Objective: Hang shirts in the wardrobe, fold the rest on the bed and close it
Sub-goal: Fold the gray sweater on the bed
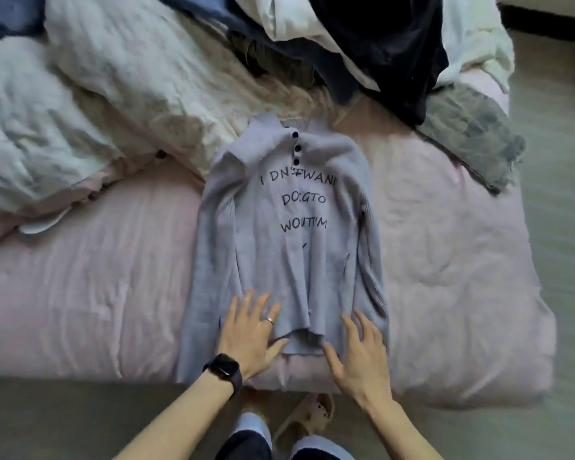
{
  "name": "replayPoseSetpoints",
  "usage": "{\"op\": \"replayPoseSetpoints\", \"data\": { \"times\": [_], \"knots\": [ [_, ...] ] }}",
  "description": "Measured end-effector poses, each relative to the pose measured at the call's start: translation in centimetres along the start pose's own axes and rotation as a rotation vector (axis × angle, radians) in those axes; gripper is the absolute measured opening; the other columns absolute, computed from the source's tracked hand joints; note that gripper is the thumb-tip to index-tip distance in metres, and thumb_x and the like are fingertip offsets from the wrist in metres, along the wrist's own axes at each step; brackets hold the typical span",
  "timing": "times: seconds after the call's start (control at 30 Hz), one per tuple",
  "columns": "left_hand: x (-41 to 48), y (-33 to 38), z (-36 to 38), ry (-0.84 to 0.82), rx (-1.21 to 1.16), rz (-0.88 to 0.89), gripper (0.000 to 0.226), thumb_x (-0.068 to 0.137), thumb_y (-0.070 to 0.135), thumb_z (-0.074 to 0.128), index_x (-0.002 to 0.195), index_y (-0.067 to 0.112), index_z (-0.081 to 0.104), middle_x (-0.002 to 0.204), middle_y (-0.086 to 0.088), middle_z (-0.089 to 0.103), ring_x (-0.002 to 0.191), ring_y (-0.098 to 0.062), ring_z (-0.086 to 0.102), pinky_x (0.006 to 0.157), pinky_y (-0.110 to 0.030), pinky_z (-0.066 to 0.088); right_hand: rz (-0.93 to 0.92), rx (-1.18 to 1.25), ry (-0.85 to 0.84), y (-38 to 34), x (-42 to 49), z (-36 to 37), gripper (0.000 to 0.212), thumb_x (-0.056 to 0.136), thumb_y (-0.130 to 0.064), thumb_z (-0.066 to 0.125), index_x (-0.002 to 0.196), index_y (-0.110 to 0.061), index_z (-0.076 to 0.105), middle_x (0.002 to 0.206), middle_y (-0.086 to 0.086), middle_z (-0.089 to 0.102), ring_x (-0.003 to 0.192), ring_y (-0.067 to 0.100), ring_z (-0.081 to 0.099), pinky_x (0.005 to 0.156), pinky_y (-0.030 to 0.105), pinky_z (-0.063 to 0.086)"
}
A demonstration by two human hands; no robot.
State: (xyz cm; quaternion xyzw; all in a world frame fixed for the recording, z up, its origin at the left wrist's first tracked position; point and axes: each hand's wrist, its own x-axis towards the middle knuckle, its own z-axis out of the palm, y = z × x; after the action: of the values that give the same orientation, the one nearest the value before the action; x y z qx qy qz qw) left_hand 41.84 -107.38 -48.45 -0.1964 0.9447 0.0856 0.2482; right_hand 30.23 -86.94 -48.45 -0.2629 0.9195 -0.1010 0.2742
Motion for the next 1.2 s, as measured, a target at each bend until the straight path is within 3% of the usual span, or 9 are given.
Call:
{"op": "replayPoseSetpoints", "data": {
  "times": [0.1, 0.3, 0.4, 0.5, 0.6, 0.73, 0.9, 1.07, 1.2],
  "knots": [
    [-2.1, -0.5, 3.0, -0.138, 0.017, -0.084, 0.081, 0.093, 0.07, 0.038, 0.159, 0.03, 0.014, 0.167, -0.004, 0.006, 0.152, -0.04, 0.0, 0.12, -0.057, 0.001, 0.007, 0.0, -0.086, 1.0, -3.1, 1.6, 0.069, 0.09, -0.053, 0.063, 0.148, -0.02, 0.044, 0.158, 0.012, 0.033, 0.143, 0.031, 0.034, 0.112, 0.045, 0.039],
    [-2.8, -3.5, 5.9, -0.105, 0.11, -0.01, 0.065, 0.103, 0.051, 0.034, 0.159, 0.033, 0.004, 0.167, 0.0, -0.003, 0.153, -0.033, 0.0, 0.12, -0.054, 0.005, -0.003, -0.082, 0.0, 0.2, -3.1, 4.2, 0.054, 0.093, -0.041, 0.063, 0.141, -0.017, 0.051, 0.157, 0.017, 0.033, 0.136, 0.038, 0.042, 0.098, 0.048, 0.048],
    [-2.4, -4.6, 5.8, -0.06, 0.177, 0.07, 0.055, 0.103, 0.025, 0.04, 0.156, 0.028, 0.025, 0.165, -0.007, 0.018, 0.148, -0.036, 0.024, 0.115, -0.053, 0.023, 0.051, -0.078, 0.03, 0.0, -1.3, 5.3, 0.044, 0.097, -0.032, 0.058, 0.136, -0.014, 0.05, 0.152, 0.017, 0.036, 0.127, 0.04, 0.045, 0.089, 0.048, 0.051],
    [-2.6, -5.7, 4.8, 0.207, 0.142, 0.234, 0.042, 0.079, 0.004, 0.059, 0.116, 0.018, 0.073, 0.111, -0.015, 0.069, 0.089, -0.034, 0.069, 0.068, -0.039, 0.055, 0.039, -0.053, 0.046, 0.9, 0.2, 5.0, 0.029, 0.093, -0.015, 0.055, 0.123, -0.017, 0.052, 0.124, 0.011, 0.047, 0.104, 0.037, 0.053, 0.069, 0.043, 0.05],
    [-3.7, -8.1, 4.3, 0.3, 0.063, 0.291, 0.039, 0.068, -0.002, 0.072, 0.101, 0.02, 0.078, 0.076, -0.008, 0.064, 0.055, -0.028, 0.059, 0.048, -0.03, 0.045, 0.054, -0.06, 0.061, 2.4, -0.3, 3.4, 0.03, 0.088, -0.007, 0.054, 0.115, -0.018, 0.052, 0.101, 0.01, 0.044, 0.08, 0.041, 0.059, 0.057, 0.039, 0.044],
    [-6.6, -11.7, 3.8, 0.331, 0.138, 0.327, 0.032, 0.072, -0.001, 0.055, 0.087, 0.016, 0.077, 0.06, -0.005, 0.055, 0.046, -0.026, 0.053, 0.049, -0.031, 0.047, 0.141, -0.063, 0.11, 4.7, -2.9, 0.1, 0.033, 0.085, -0.006, 0.052, 0.114, -0.02, 0.054, 0.105, 0.016, 0.049, 0.075, 0.047, 0.06, 0.061, 0.045, 0.046],
    [-9.7, -14.2, 4.3, 0.315, 0.3, 0.192, 0.029, 0.058, -0.007, 0.067, 0.08, 0.008, 0.075, 0.06, -0.012, 0.059, 0.053, -0.029, 0.058, 0.06, -0.042, 0.052, 0.254, -0.148, 0.069, 5.6, -4.8, -1.0, 0.024, 0.084, -0.003, 0.056, 0.107, -0.01, 0.056, 0.116, 0.018, 0.049, 0.085, 0.045, 0.059, 0.061, 0.045, 0.046],
    [-9.1, -9.5, 5.8, -0.032, 0.221, -0.043, 0.056, 0.086, 0.024, 0.058, 0.141, 0.018, 0.047, 0.144, -0.009, 0.044, 0.126, -0.033, 0.044, 0.103, -0.05, 0.032, 0.302, -0.196, 0.107, 2.5, -5.2, 2.0, 0.041, 0.078, -0.009, 0.063, 0.119, -0.007, 0.056, 0.131, 0.019, 0.041, 0.106, 0.044, 0.05, 0.077, 0.05, 0.05],
    [-7.8, -6.4, 6.7, -0.017, 0.222, 0.07, 0.064, 0.092, 0.032, 0.053, 0.151, 0.02, 0.031, 0.156, -0.007, 0.027, 0.144, -0.03, 0.025, 0.113, -0.054, 0.022, 0.097, -0.274, 0.23, 0.9, -5.8, 4.0, 0.072, 0.057, -0.011, 0.07, 0.128, -0.007, 0.056, 0.139, 0.021, 0.044, 0.119, 0.043, 0.046, 0.085, 0.052, 0.044]
  ]
}}
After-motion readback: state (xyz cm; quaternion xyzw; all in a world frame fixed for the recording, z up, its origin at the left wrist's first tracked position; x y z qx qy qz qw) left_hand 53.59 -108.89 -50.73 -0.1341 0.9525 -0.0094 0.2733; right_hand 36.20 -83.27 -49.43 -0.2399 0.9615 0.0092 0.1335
